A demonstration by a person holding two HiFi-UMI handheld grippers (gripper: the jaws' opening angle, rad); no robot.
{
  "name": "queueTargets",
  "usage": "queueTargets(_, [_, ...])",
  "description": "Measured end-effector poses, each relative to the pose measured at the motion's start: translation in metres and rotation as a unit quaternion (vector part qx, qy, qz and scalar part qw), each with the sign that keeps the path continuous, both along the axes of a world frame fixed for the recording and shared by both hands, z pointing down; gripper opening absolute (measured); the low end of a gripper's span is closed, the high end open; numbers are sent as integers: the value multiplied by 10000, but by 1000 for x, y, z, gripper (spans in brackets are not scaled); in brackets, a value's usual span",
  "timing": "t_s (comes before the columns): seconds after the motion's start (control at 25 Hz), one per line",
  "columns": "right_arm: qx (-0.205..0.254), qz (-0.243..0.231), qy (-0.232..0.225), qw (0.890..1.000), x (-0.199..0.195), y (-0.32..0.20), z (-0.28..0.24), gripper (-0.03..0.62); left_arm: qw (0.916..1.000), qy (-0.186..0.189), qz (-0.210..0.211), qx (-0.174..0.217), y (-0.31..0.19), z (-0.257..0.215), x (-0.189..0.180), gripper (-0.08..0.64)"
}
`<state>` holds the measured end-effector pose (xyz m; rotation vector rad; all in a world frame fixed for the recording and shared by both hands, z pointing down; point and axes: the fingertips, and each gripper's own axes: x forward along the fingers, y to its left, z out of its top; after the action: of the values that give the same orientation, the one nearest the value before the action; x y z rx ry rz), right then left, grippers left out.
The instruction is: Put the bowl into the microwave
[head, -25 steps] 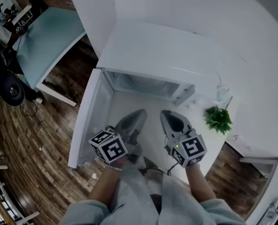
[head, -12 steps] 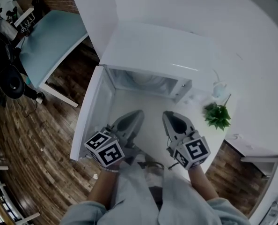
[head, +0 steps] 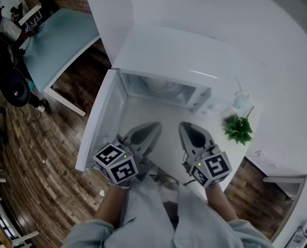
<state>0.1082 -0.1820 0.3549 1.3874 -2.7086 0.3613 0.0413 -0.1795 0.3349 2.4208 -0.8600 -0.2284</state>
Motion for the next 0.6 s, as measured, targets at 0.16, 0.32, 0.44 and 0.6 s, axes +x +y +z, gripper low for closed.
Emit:
queueTargets(0.16, [-7, -13, -23, 10000, 1, -1, 0, 2, 10000, -31, 9, 8, 1, 2, 3, -2])
queueTargets(0.32, [-19, -43, -23, 10000, 0, -2, 1, 2, 10000, -65, -5, 1, 1, 2, 3, -2])
queueTargets(0.44, [-24, -61, -36, 10000, -1, -2, 2, 2, 10000, -63, 0, 16, 1, 3, 4, -2])
queueTargets(0.6, [-84, -95, -35, 9999, -3, -1, 3, 2, 10000, -61, -13, 1, 2, 5, 3, -2])
